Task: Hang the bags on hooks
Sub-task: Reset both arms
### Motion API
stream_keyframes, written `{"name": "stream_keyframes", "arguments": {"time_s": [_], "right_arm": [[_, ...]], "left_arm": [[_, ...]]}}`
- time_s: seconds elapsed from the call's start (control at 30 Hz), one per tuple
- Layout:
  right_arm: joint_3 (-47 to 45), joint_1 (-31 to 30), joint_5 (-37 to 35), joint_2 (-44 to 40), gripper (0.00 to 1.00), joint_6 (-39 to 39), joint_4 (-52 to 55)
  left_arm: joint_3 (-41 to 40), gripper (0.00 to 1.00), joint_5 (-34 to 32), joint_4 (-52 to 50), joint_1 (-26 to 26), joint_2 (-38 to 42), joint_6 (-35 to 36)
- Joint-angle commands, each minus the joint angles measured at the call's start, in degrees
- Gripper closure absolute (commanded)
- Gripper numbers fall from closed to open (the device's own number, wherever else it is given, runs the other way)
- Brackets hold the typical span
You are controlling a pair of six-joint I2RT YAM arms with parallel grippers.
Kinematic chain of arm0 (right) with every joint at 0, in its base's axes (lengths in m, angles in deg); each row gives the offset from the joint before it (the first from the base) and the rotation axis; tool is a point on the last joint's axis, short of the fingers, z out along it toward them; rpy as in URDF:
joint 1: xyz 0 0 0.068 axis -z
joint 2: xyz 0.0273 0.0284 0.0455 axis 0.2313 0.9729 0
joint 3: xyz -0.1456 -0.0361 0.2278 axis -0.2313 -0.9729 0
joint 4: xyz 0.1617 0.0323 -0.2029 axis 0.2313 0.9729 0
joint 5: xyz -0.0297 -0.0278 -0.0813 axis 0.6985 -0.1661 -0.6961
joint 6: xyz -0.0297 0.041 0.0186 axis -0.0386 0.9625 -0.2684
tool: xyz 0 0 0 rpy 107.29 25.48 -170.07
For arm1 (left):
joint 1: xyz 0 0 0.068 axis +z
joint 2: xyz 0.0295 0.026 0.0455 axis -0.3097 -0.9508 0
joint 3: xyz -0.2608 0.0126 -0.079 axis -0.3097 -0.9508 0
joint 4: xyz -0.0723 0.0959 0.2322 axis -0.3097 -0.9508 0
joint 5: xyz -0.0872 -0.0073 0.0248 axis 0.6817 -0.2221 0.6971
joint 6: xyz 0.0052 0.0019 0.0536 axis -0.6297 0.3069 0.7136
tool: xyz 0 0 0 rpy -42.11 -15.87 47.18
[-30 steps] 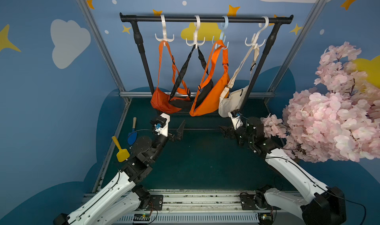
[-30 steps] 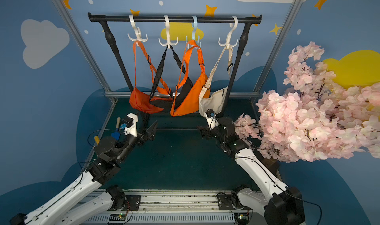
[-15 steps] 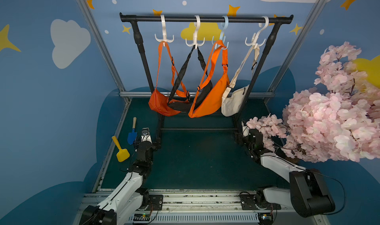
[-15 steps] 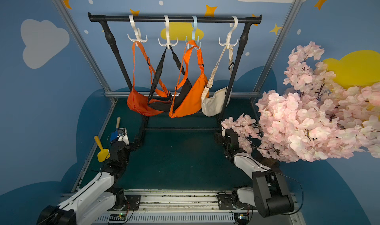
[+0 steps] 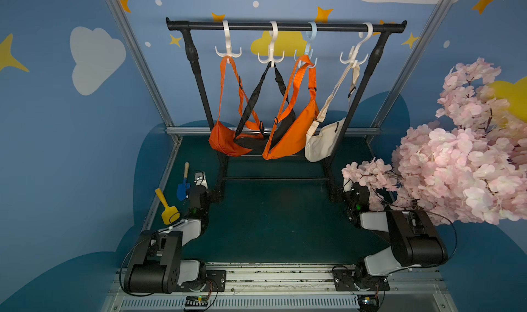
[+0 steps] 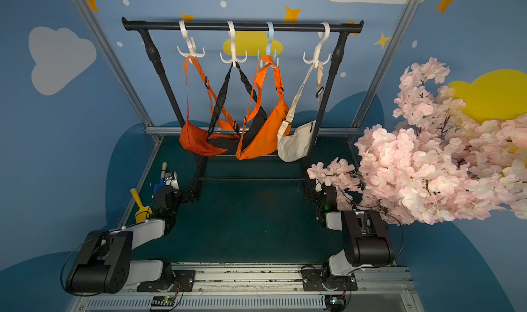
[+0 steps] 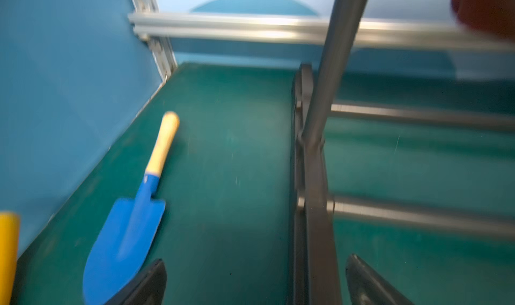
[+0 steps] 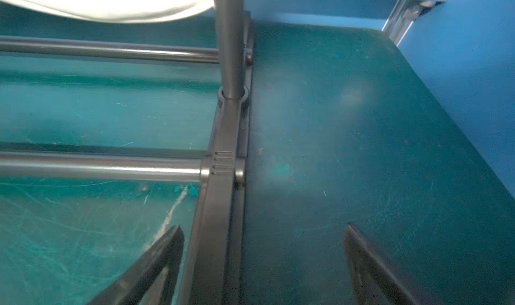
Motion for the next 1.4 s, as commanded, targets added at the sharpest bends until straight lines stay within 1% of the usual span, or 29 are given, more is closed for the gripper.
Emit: {"name": "stream_keyframes", "arguments": {"time_s": [0.0,0.03,0.07,0.1,0.13,0.17,0.2,0.23,0.27,0.3,0.33,0.47,0.5,0.67,0.73,0.83,0.87,0.93,0.97,1.0,1.03,1.07,1.1,1.13,1.17,1.2,1.27,1.3,1.37], "right_arm": [[-0.25,0.12,0.78,0.21,0.11,0.98,-4.36],[-0.20,0.11,0.76,0.06,0.11,1.00,-4.12],[-0.29,0.11,0.79,0.25,0.11,0.99,-4.54],[-0.44,0.11,0.69,0.32,0.11,0.99,-4.93],[-0.41,0.13,0.68,0.18,0.11,1.04,-4.73],[-0.37,0.10,0.61,0.14,0.11,1.00,-4.59],[-0.43,0.10,0.60,0.23,0.11,1.00,-4.74],[-0.42,0.09,0.65,0.24,0.11,1.06,-4.80],[-0.38,0.14,0.59,0.23,0.11,1.10,-4.70],[-0.38,0.10,0.64,0.20,0.11,1.13,-4.60],[-0.42,0.14,0.60,0.24,0.11,1.15,-4.74],[-0.37,0.08,0.51,0.25,0.11,1.09,-4.59],[-0.38,0.12,0.50,0.24,0.11,1.09,-4.63],[-0.29,0.10,0.55,0.26,0.11,1.13,-4.58],[-1.49,-0.19,0.18,-0.13,0.11,0.90,-6.55],[-6.53,-1.11,-3.31,-1.34,0.11,1.17,-15.07],[-7.15,-1.03,-5.62,-1.37,0.11,2.18,-15.94],[-4.74,-0.19,-10.79,-0.14,0.11,5.33,-12.32],[-3.11,0.18,-10.88,0.66,0.10,5.63,-10.47],[-1.29,0.23,-9.47,0.89,0.10,5.06,-7.37],[-0.36,-0.02,-6.72,0.08,0.10,3.86,-4.30],[-0.90,-0.34,-4.64,-0.58,0.10,2.74,-4.92],[-2.59,-0.85,-4.78,-0.28,0.10,2.13,-8.56],[-3.71,-0.83,-7.64,0.58,0.10,3.00,-11.74],[-3.54,-0.40,-11.05,1.15,0.10,4.79,-12.16],[-2.33,0.45,-10.25,1.11,0.10,5.79,-9.77],[0.19,0.28,-3.35,-0.37,0.10,2.83,-2.67],[-0.16,-0.40,-2.80,0.21,0.10,1.75,-4.40],[-0.97,-0.44,-7.45,1.19,0.10,3.44,-7.49]], "left_arm": [[-0.08,0.00,4.12,3.38,0.79,-2.30,1.26],[-2.64,0.00,4.90,11.52,1.03,-5.77,1.42],[-4.18,0.00,5.40,16.76,1.25,-9.24,1.46],[-5.36,0.00,5.39,26.04,1.13,-14.06,2.50],[-5.50,0.00,6.01,29.17,1.03,-14.86,3.05],[-4.32,0.00,5.95,22.80,1.08,-12.01,2.63],[-1.66,0.00,3.72,12.24,1.08,-8.87,1.29],[-0.48,0.00,-0.47,10.68,1.00,-9.43,-0.16],[0.06,0.00,-0.32,11.34,1.03,-10.39,-0.25],[1.02,0.00,1.40,10.31,0.87,-11.21,0.71],[1.10,0.00,0.48,10.07,0.32,-10.91,1.03],[0.85,0.00,0.27,10.30,-0.23,-10.99,1.43],[1.55,0.00,0.34,9.09,-0.12,-11.10,1.31],[1.21,0.00,0.32,9.66,-0.09,-10.97,1.34],[1.04,0.00,-0.26,9.98,-0.11,-10.88,1.04],[-1.04,0.00,-1.25,13.08,-0.06,-10.32,0.54],[-1.55,0.00,-1.17,13.87,0.06,-10.32,0.40],[-0.43,0.00,0.10,11.97,0.43,-10.54,0.38],[0.66,0.00,0.89,10.50,0.55,-10.95,0.54],[1.34,0.00,1.20,9.39,0.51,-10.97,1.06],[0.96,0.00,1.29,9.85,0.45,-10.86,1.09],[1.00,0.00,1.31,9.84,0.47,-10.86,1.04],[1.13,0.00,1.31,9.73,0.41,-10.99,1.07],[1.20,0.00,1.35,9.66,0.47,-10.96,1.04],[1.20,0.00,1.31,9.47,0.44,-10.97,1.04],[1.25,0.00,1.35,9.60,0.42,-11.01,1.05],[1.26,0.00,1.33,9.57,0.47,-10.98,1.05],[1.22,0.00,1.30,9.65,0.46,-11.01,1.16],[1.20,0.00,1.30,9.64,0.47,-10.96,1.13]]}}
